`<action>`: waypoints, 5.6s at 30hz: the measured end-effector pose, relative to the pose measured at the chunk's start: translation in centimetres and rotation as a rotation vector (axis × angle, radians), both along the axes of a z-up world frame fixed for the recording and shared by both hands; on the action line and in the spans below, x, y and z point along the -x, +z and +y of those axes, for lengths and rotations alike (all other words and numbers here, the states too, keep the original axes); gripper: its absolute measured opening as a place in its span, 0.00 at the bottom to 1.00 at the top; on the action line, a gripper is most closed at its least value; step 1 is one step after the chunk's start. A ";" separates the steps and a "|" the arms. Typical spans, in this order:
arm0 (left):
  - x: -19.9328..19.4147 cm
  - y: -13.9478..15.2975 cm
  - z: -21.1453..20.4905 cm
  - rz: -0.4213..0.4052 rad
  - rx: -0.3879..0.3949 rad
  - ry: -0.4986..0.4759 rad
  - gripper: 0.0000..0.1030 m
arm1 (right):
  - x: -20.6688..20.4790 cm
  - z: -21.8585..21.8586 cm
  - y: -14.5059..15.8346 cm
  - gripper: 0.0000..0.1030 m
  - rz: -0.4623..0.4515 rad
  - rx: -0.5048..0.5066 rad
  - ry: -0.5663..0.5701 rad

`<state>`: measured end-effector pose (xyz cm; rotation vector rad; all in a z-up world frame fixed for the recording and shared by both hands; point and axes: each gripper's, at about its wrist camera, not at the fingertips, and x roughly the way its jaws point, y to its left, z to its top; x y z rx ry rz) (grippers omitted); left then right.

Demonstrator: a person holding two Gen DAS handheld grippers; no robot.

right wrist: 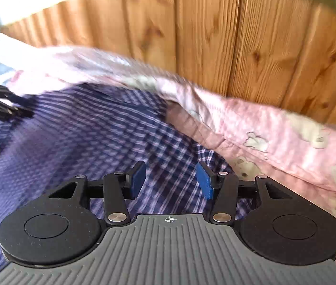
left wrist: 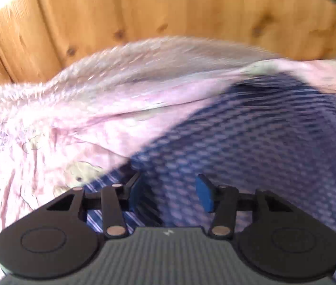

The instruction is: Fold clothes

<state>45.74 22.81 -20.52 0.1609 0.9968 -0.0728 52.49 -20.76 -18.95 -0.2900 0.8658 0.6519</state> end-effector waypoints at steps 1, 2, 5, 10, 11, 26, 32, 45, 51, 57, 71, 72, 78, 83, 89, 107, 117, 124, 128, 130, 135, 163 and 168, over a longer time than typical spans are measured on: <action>-0.6 -0.6 1.0 0.010 0.007 0.022 0.56 | -0.9 0.3 -1.4 0.46 0.018 0.048 0.006; -0.4 -0.7 2.5 0.001 0.050 0.044 0.63 | -1.7 0.4 -2.6 0.44 0.033 0.088 0.014; 0.6 -0.9 5.7 0.000 0.063 0.126 0.84 | -1.9 -4.4 -3.2 0.46 0.036 0.074 0.013; 3.1 1.8 6.6 -0.050 0.151 0.162 0.59 | -1.6 -8.0 -1.2 0.47 0.033 0.147 -0.045; 4.0 2.6 5.6 -0.070 0.195 0.124 0.62 | -0.8 -7.7 -0.2 0.47 0.016 0.112 -0.044; 12.0 4.7 0.4 -0.025 0.155 -0.047 0.58 | 9.5 -7.8 -1.1 0.44 0.071 0.153 0.088; 17.6 0.9 -3.1 0.064 0.086 -0.205 0.57 | 17.6 -1.8 -3.3 0.47 0.101 0.165 0.382; 28.2 1.6 -6.7 0.188 0.173 -0.166 0.58 | 26.2 -3.8 -2.3 0.47 0.135 0.073 0.359; 32.0 1.3 -4.8 0.235 0.193 -0.011 0.56 | 28.8 -10.0 -3.3 0.48 0.146 0.111 0.225; 37.5 1.6 -6.3 0.238 0.234 -0.072 0.61 | 32.1 -10.1 -0.5 0.48 0.151 0.057 0.279; 34.6 3.3 10.4 -0.029 0.319 0.458 0.73 | 36.7 -16.3 2.1 0.52 0.162 0.293 0.116; 33.2 3.2 12.5 -0.059 0.319 0.518 0.75 | 36.9 -15.0 2.6 0.52 0.154 0.290 0.111; 28.3 2.6 21.2 -0.106 0.394 0.671 0.79 | 36.0 1.4 3.6 0.64 0.031 0.313 0.218; 28.3 2.5 21.7 -0.117 0.381 0.679 0.20 | 36.2 11.6 4.5 0.66 -0.019 0.224 0.255; 30.2 7.8 21.8 -0.368 0.632 0.515 0.12 | 32.3 20.5 8.3 0.68 0.158 -0.229 0.134; 29.3 9.4 20.6 -0.401 0.950 0.170 0.13 | 21.6 39.7 1.8 0.73 0.624 -0.815 -0.019; 31.9 8.5 18.9 -0.361 0.988 0.164 0.53 | 22.3 29.8 8.1 0.11 0.370 -0.891 -0.170; 35.3 3.0 10.1 -0.077 0.891 0.087 0.57 | 24.8 7.5 7.1 0.11 0.129 -0.717 -0.740; 38.5 0.9 5.5 0.021 0.695 0.126 0.57 | 24.3 6.2 5.7 0.12 0.160 -0.632 -0.753; 40.3 0.7 4.1 0.034 0.602 0.161 0.57 | 23.9 7.0 5.4 0.12 0.184 -0.636 -0.704; 44.4 0.7 1.7 0.058 0.503 0.241 0.57 | 22.8 8.8 6.2 0.12 0.184 -0.642 -0.550; 49.6 1.3 -10.5 0.069 0.098 0.277 0.03 | 21.1 -9.7 8.1 0.12 0.033 -0.716 -0.717; 50.9 1.4 -10.8 0.041 0.103 0.279 0.08 | 21.9 -10.3 6.5 0.11 0.044 -0.657 -0.741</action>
